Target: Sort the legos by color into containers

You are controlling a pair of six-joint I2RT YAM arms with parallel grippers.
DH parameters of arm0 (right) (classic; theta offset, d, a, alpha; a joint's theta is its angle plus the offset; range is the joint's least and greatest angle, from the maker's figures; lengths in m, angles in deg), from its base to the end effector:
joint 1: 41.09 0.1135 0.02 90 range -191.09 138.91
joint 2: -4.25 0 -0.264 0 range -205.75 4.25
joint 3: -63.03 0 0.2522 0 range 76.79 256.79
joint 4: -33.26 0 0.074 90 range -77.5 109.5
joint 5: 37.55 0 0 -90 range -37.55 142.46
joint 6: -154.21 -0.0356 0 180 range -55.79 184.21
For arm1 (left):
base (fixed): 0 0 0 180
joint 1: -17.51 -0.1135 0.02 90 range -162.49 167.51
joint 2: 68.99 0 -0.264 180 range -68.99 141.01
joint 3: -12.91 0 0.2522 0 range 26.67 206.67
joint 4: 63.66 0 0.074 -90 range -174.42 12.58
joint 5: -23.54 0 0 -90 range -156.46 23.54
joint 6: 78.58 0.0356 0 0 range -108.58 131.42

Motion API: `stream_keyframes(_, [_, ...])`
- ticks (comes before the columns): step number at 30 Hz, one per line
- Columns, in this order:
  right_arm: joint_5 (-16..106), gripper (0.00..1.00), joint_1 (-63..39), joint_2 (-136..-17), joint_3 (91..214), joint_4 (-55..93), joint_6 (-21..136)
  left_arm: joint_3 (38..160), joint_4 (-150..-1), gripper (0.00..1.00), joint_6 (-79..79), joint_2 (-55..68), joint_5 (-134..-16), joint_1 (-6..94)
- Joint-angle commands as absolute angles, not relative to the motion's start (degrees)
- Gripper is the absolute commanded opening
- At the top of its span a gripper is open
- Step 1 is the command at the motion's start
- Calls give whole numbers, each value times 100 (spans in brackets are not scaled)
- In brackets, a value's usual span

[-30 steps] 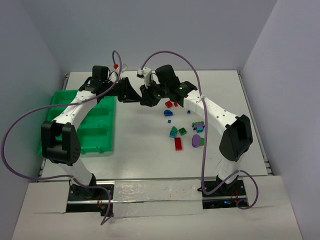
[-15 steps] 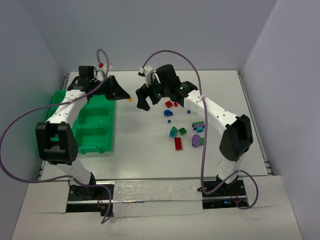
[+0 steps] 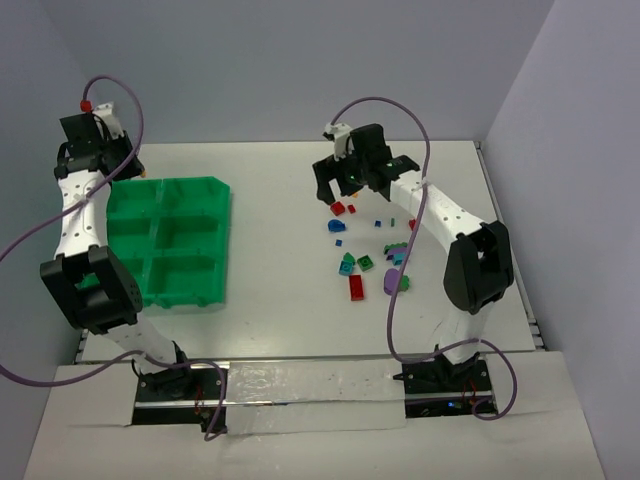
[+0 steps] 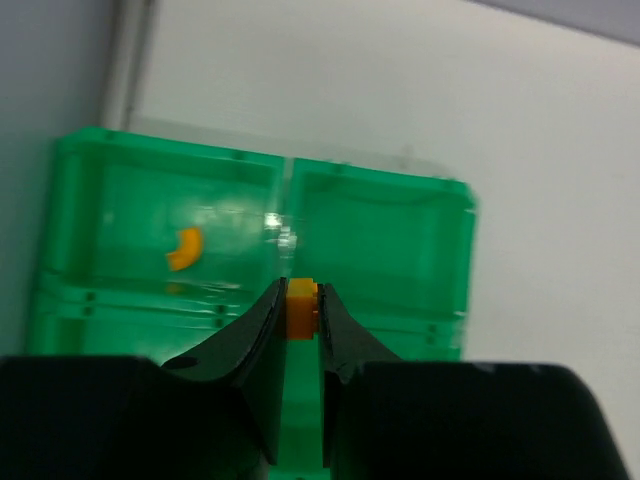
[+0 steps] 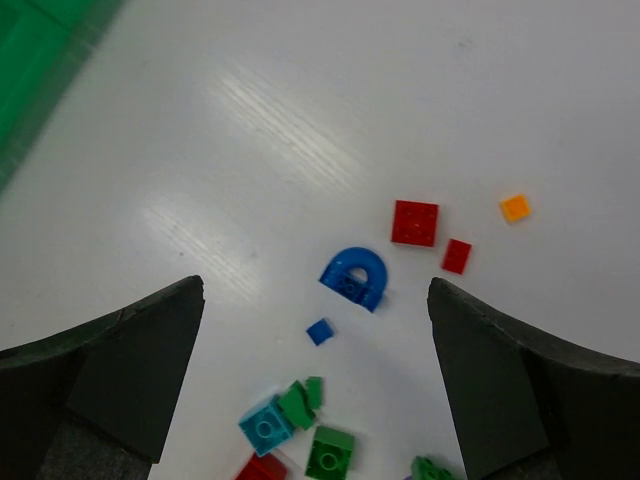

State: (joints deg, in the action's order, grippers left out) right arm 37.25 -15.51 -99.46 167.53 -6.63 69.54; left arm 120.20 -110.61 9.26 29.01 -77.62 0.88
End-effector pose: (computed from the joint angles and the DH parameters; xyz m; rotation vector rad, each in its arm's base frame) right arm 0.3738 0.1893 0.3051 -0.7425 2.1457 0.4872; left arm 0.3774 0.1055 0.3491 -0.2563 2.1998 -0.0775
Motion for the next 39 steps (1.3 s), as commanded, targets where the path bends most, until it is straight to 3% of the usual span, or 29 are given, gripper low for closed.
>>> stream_keyframes(1, [4342,100,-1754,-10229,16979,-758,6887,12519,-10854,0,1476,3465,-6672,37])
stream_keyframes(9, [4929,99,-1974,-10885,17390,-1003,6729,12423,-10752,5,1485,3938,-6233,28])
stream_keyframes(21, [4669,87,-2188,-11741,18089,-1233,7318,12688,-10908,43,1390,4549,-6350,19])
stream_keyframes(25, [4494,81,-2287,-12020,18436,-1438,7732,12837,-11033,61,1323,4655,-6462,19])
stream_keyframes(31, [4333,76,-2335,-12299,18837,-1618,8297,12875,-11195,72,1307,4476,-7093,19])
stream_keyframes(33, [4296,73,-2343,-12421,18951,-1686,8448,12821,-11224,81,1268,4339,-7410,19])
stream_keyframes(39, [4260,65,-2388,-12738,19244,-1789,8708,12846,-11298,84,954,4113,-7943,19])
